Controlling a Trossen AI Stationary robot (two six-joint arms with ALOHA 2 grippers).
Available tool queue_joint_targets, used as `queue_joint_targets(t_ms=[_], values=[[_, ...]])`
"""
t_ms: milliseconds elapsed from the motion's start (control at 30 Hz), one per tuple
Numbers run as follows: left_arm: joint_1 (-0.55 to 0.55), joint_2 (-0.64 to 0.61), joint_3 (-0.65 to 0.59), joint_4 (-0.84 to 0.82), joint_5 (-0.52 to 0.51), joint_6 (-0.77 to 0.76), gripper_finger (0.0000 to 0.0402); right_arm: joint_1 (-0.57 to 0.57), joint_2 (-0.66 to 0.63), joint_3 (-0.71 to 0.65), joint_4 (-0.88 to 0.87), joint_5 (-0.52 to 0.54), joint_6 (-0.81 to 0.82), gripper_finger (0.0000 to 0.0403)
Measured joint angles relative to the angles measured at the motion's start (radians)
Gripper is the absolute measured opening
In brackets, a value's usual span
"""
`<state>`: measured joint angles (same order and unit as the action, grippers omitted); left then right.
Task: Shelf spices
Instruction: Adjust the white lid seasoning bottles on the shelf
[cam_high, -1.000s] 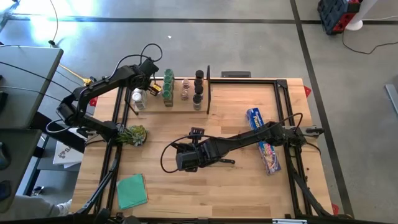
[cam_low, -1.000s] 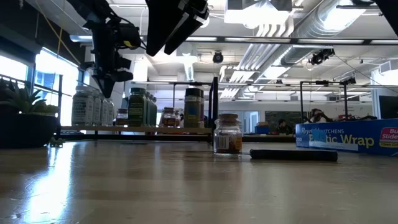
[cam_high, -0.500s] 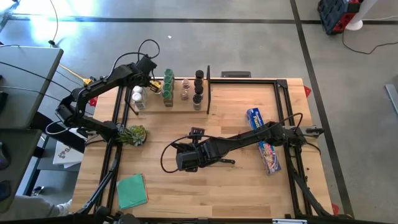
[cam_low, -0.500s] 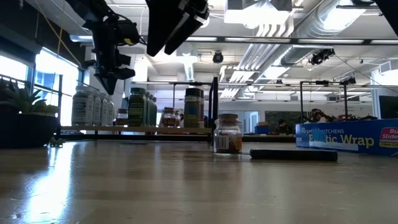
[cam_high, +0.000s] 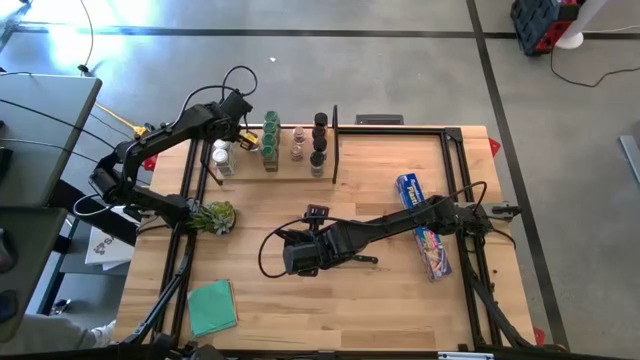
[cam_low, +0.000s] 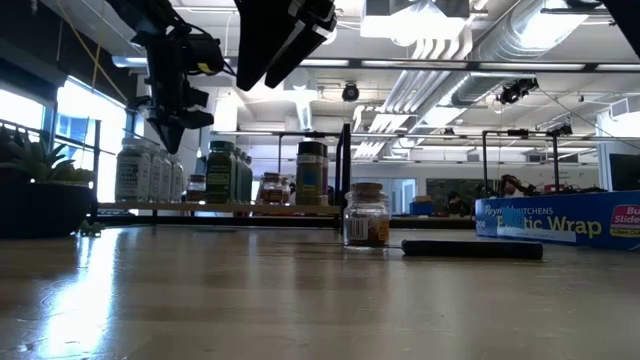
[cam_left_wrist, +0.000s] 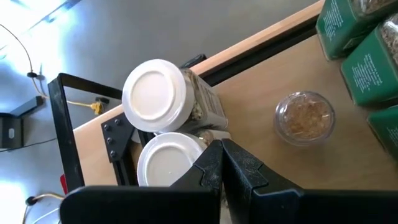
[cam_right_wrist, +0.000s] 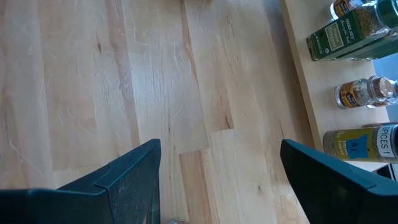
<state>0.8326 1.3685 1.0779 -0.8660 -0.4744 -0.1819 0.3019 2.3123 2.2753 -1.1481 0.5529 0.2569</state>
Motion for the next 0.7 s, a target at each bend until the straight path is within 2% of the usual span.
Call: queue_joint_targets(t_ms=[167,367,700], values=[[-0.003,0.000,0.000,0.002,0.006,0.000,0.0000,0.000,0.000,0.000,0.000,0.000,0.000,0.0326],[-0.015,-0.013,0.038,0.008,0.064,0.001,0.0000,0.000,0.000,0.000,0.000,0.000,0.000,0.0326],[0.010,-0.047,0.101,-0.136,-0.022,-0.028,0.0000,0.003,0.000,0.000,0.000,0.000,0.005,0.0326]])
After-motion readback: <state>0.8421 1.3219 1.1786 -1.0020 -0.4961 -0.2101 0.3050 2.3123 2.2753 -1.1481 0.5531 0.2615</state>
